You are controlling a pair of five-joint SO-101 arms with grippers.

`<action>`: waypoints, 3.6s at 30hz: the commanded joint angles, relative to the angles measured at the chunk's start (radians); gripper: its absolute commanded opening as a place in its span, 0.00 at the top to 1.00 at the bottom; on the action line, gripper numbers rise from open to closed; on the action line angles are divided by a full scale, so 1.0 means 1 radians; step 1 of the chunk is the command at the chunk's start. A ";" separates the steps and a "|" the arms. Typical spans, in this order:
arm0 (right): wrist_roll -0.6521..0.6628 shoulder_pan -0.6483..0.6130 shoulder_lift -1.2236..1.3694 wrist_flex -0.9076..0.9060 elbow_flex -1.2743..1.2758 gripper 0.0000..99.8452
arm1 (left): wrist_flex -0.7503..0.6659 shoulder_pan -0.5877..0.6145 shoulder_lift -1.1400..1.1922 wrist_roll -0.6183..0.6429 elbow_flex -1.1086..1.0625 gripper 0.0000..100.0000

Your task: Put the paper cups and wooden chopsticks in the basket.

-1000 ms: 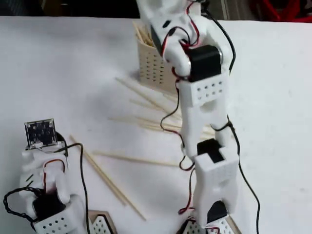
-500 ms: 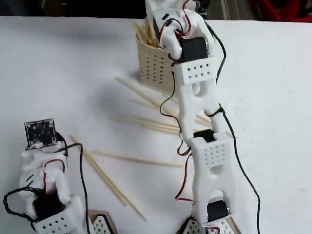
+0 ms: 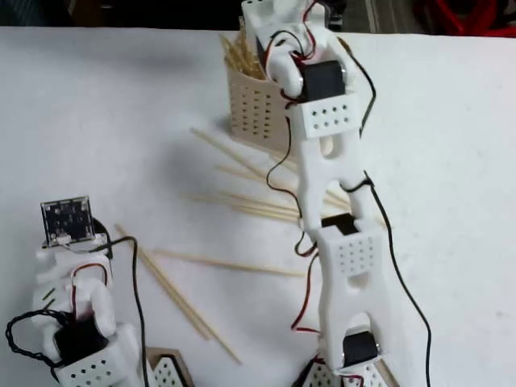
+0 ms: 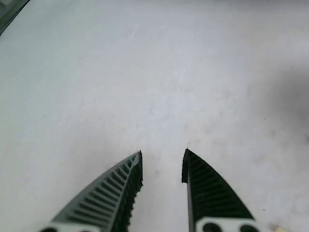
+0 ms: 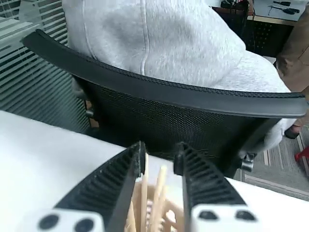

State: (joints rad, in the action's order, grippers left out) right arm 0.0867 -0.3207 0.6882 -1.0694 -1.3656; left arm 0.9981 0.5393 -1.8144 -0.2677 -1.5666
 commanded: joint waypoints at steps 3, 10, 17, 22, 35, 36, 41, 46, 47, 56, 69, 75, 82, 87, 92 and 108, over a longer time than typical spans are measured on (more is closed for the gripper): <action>-0.002 0.004 -0.173 -0.274 -0.034 0.95 | -0.006 0.001 -0.012 -0.012 0.003 0.85; 0.000 -0.001 -0.226 -0.516 -0.034 0.96 | -0.006 0.001 -0.012 -0.012 0.003 0.85; 0.135 -0.050 -0.246 -0.654 -0.020 0.96 | -0.006 0.001 -0.012 -0.012 0.003 0.85; 0.147 -0.044 -0.283 -0.656 0.080 0.98 | -0.006 0.001 -0.012 -0.012 0.003 0.85; 0.338 -0.151 -0.671 -0.648 0.789 0.98 | -0.006 0.001 -0.012 -0.012 0.003 0.85; 0.364 -0.151 -0.676 -0.648 0.835 0.98 | -0.006 0.001 -0.012 -0.012 0.003 0.85; 0.459 -0.147 -0.638 -0.573 1.049 0.97 | -0.006 0.001 -0.012 -0.012 0.003 0.85; 0.482 -0.153 -0.544 -0.507 1.201 0.85 | -0.006 0.001 -0.012 -0.012 0.003 0.85; 0.514 -0.162 -0.519 -0.507 1.214 0.84 | -0.006 0.001 -0.012 -0.012 0.003 0.85; 0.669 -0.173 -0.254 -0.421 1.229 0.83 | -0.006 0.001 -0.012 -0.012 0.003 0.85; 0.701 -0.166 -0.124 -0.263 1.231 0.83 | -0.006 0.001 -0.012 -0.012 0.003 0.85; 0.738 -0.171 -0.059 -0.277 1.201 0.84 | -0.006 0.001 -0.012 -0.012 0.003 0.85; 0.740 -0.194 -0.058 -0.298 1.215 0.97 | -0.006 0.001 -0.012 -0.012 0.003 0.85; 0.733 -0.234 -0.074 -0.329 1.226 0.98 | -0.006 0.001 -0.012 -0.012 0.003 0.85; 0.732 -0.236 -0.188 -0.341 1.226 0.98 | -0.006 0.001 -0.012 -0.012 0.003 0.85; 0.597 -0.260 -0.743 -0.410 1.217 0.98 | -0.006 0.001 -0.012 -0.012 0.003 0.85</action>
State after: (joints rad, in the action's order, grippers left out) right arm 0.7234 -0.5539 0.1082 -1.4883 -0.1335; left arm 0.9981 0.5393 -1.8144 -0.2677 -1.5666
